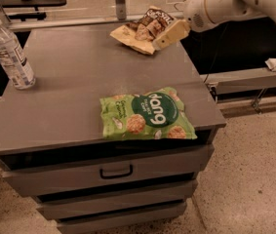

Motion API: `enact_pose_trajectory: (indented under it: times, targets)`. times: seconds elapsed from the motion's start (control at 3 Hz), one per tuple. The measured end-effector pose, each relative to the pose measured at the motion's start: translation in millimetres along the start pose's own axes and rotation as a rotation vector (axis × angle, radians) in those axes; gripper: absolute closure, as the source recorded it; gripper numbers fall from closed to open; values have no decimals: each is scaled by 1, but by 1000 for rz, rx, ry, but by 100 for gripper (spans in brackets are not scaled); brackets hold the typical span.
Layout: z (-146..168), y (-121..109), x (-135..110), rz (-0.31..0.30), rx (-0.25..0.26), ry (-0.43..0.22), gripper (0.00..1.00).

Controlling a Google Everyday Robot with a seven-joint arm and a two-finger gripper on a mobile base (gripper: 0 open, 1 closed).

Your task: Pick brown chip bag

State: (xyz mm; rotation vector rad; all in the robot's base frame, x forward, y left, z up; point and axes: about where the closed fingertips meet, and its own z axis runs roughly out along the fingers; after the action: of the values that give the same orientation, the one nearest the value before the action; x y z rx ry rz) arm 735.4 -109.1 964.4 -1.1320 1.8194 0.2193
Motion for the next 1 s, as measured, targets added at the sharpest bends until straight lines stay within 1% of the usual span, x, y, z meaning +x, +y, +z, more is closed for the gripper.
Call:
enact_pose_trajectory:
  times: [0.33,0.67,1.0]
  targets:
    - [66,-20,-21,73,10,-113,0]
    - [130,-35,-30,97,45,-157,0]
    - [172,-51,-18,91,100,-163,0]
